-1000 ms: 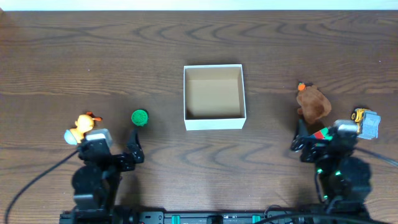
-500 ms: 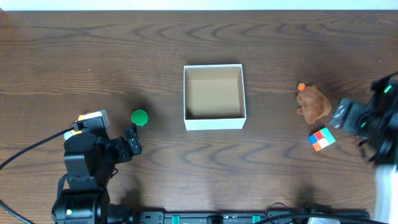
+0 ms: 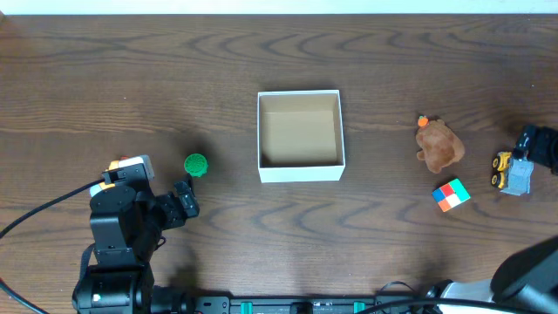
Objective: Pack container
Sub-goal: 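Move right gripper to the yellow-grey toy truck and grasp it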
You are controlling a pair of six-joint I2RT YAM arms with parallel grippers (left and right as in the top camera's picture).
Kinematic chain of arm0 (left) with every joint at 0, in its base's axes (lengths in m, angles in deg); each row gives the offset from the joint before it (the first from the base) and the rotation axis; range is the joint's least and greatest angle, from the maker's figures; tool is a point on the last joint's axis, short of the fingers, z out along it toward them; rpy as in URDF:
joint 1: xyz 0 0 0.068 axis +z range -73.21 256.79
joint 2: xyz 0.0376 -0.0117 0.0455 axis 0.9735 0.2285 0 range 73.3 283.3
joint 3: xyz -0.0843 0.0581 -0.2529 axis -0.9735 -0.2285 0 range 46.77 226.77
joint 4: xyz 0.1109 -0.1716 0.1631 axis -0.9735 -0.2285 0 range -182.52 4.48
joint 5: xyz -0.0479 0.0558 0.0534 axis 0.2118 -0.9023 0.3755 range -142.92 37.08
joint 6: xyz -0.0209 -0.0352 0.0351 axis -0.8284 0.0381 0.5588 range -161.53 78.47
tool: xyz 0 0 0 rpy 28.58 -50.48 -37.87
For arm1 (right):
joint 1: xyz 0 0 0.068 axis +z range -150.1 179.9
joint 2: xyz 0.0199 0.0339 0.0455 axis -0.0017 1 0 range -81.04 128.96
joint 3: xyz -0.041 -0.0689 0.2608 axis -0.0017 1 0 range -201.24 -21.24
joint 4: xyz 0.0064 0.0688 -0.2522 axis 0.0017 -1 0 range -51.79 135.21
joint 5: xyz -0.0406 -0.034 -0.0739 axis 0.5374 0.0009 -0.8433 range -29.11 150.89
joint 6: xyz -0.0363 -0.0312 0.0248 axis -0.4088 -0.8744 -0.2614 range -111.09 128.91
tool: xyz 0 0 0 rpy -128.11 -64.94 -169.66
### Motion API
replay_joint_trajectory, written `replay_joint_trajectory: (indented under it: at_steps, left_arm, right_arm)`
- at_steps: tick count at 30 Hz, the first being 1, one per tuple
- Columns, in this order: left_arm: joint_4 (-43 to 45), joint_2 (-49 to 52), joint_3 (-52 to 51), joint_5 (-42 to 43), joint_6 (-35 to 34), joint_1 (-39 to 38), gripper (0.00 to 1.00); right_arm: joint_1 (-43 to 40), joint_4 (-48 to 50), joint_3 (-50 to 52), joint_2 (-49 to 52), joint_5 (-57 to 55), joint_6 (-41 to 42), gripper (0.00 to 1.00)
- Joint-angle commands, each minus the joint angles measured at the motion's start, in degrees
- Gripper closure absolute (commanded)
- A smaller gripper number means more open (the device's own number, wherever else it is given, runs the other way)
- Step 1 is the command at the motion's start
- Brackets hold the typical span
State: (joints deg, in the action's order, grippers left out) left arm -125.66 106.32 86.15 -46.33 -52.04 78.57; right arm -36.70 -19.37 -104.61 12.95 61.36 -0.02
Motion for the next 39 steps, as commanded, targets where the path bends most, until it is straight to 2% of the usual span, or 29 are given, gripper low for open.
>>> replay_joint_trajectory:
  at_steps: [1,18,22,27,32,34,39]
  left_arm:
    - [-0.11,-0.11,1.42,0.26,-0.13,-0.13,0.02]
    - [-0.13,-0.09,1.42,0.26,-0.11,-0.13,0.02]
    - [-0.13,-0.11,1.42,0.28,-0.13,-0.13,0.02]
    - [-0.13,-0.11,1.42,0.26,-0.13,-0.13,0.02]
    - [-0.13,-0.11,1.42,0.26,-0.13,-0.13,0.02]
    - [-0.13,-0.11,1.42,0.28,-0.13,-0.13,0.02]
    - [-0.13,-0.11,1.42,0.28,-0.13,-0.13,0.02]
  right_arm:
    - [-1.11,0.72,-0.5,4.13,0.44,-2.1,0.01]
    - [-1.09,6.91,0.42,17.68,2.03,-2.08,0.01]
    - [-0.61,7.19,0.42,18.56,2.4,-2.08,0.08]
    - [-0.35,8.0,0.42,18.53,2.45,-1.84,0.11]
    - [-0.35,8.02,0.42,18.53,2.6,-1.86,0.25]
    - [-0.35,8.0,0.42,18.53,2.64,-1.84,0.34]
    - [-0.35,8.0,0.42,18.53,2.64,-1.84,0.39]
